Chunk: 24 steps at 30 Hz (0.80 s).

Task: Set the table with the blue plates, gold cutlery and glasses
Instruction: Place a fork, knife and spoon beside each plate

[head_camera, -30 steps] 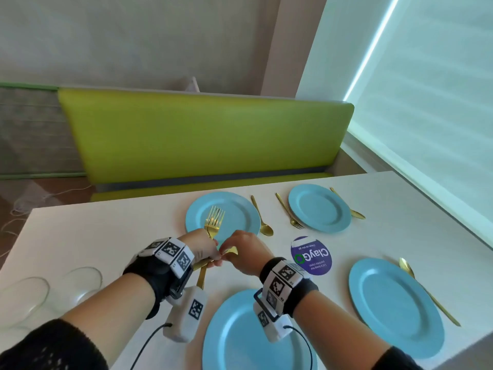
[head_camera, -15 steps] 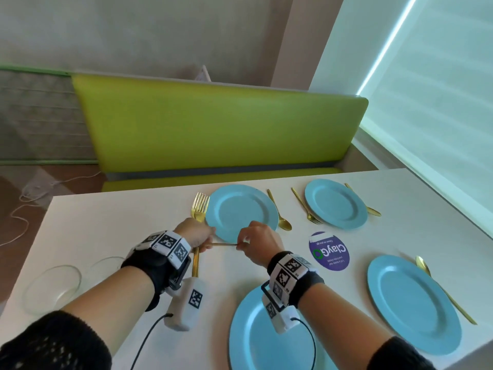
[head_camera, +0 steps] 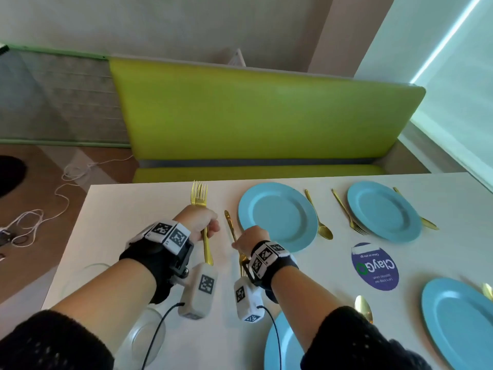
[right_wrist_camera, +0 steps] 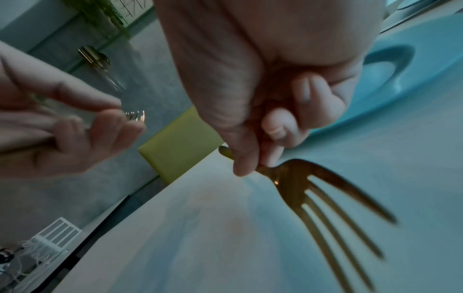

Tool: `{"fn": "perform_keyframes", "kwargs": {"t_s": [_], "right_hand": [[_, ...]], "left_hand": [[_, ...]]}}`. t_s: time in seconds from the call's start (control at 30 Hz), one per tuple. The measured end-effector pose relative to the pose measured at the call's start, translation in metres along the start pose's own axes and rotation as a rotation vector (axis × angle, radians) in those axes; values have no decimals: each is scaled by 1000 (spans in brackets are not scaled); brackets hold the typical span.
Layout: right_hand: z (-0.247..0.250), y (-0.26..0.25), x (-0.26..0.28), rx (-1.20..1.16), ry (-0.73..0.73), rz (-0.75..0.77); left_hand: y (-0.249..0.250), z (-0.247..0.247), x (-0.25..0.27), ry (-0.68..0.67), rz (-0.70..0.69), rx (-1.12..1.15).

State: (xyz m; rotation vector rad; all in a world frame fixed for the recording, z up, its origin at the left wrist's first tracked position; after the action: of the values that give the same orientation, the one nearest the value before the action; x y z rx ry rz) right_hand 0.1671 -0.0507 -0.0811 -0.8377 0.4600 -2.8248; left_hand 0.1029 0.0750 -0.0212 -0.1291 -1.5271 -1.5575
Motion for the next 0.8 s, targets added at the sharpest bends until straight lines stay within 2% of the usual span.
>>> {"fn": "perform_keyframes", "kwargs": {"t_s": [0.07, 0.17, 0.27, 0.3, 0.53, 0.8], "right_hand": [[-2, -5, -5, -60, 6, -26], [-1, -8, -6, -188, 117, -124], [-7, -11, -12, -51, 99, -55], [-8, -12, -14, -32, 117, -75], [0, -20, -27, -51, 242, -105], [11, -15, -41, -105, 288, -128]], "left_hand": [[0, 1, -1, -10, 6, 15], [2, 4, -5, -3, 17, 27], [5, 7, -8, 9, 17, 40], [6, 8, -9, 11, 17, 43], [7, 7, -19, 15, 35, 54], [0, 3, -30, 24, 70, 62]]}}
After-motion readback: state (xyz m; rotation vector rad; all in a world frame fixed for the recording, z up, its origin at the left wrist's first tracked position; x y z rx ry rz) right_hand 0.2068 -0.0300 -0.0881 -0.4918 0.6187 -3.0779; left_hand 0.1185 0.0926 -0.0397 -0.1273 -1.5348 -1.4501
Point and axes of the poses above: each hand's wrist, its own x-axis away from the middle knuckle, its own z-axis out of the back of the hand, y = z × x, the point moved 3 cm from there along -x, towards the middle knuckle, and after that the axes turned 6 degrees about y, right-handed, at the moved point
